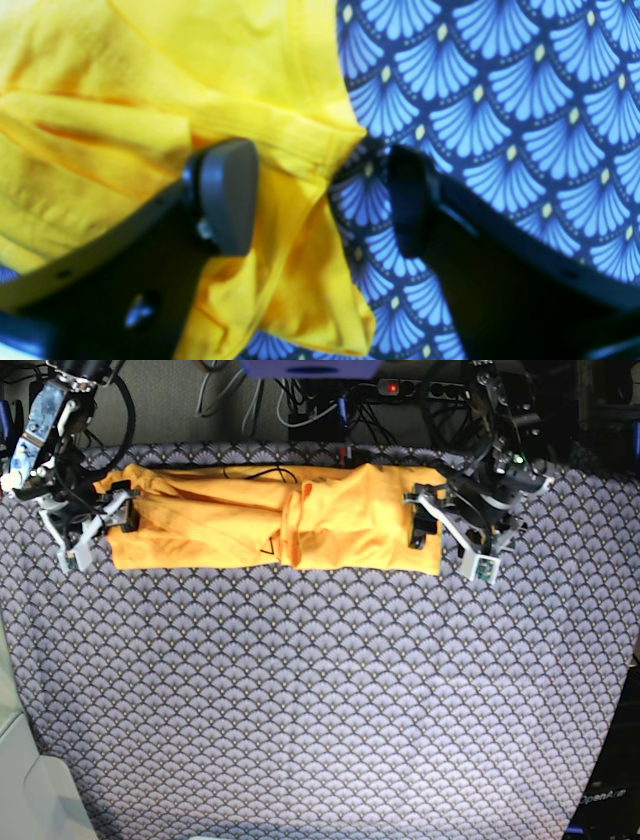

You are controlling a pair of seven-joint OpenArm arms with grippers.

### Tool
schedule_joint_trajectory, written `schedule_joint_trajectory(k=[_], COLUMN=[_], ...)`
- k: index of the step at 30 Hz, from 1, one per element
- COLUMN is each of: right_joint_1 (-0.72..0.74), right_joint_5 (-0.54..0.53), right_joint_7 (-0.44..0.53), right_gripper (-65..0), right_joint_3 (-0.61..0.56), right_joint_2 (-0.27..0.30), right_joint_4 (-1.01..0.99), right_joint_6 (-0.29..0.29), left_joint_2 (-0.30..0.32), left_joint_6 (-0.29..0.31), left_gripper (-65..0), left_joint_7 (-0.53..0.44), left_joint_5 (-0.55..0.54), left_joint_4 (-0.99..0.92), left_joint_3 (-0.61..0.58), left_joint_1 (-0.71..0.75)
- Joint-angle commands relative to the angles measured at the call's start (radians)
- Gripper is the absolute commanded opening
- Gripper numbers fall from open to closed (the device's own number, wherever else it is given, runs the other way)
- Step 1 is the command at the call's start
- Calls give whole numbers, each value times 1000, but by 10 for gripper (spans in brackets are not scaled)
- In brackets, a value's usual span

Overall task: Fold the T-shirt properly
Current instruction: 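Release the folded end and move the left gripper back to the strip's end, then push the strip's end with the right gripper toward the left gripper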

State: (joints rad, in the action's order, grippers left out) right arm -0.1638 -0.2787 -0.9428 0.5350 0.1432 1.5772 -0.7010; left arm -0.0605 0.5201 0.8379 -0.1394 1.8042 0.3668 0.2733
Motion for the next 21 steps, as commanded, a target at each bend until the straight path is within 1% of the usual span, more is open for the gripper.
schedule_joint_trajectory(k=[1,5,7,9,11,14,16,18,21], right_joint_1=[5,8,8,8,8,8,2,-15,-39], right_joint_5=[-15,-15,-15,-15,-15,-17,-17,-17,-17], right_joint_7=[-14,-15,-15,-15,-15,-15,-18,-22,-57], right_gripper=[-331,-504,-577,-629,-650,-650,-650,-650,-650], right_joint_3=[-3,-3,-3,-3,-3,-3,-3,-16,-16], right_joint_2=[5,5,5,5,5,5,3,-14,-27], right_joint_4=[10,10,10,15,18,35,82,144,245], right_joint_6=[3,3,3,3,3,3,3,3,3], left_joint_2=[3,3,3,3,3,3,3,3,3], left_joint_6=[2,2,2,2,2,2,2,1,1], left_gripper=[-188,-188,-188,-188,-188,-188,-188,-188,-188], left_joint_7=[-18,-18,-18,-18,-16,-13,-16,-18,-15], left_joint_5=[-12,-12,-13,-15,-10,-10,-10,-10,-10], left_joint_4=[15,15,15,15,15,15,15,15,15], left_joint_3=[1,1,1,1,1,1,1,1,1], left_joint_1=[-6,-7,-9,-19,-22,-27,-27,-27,-29])
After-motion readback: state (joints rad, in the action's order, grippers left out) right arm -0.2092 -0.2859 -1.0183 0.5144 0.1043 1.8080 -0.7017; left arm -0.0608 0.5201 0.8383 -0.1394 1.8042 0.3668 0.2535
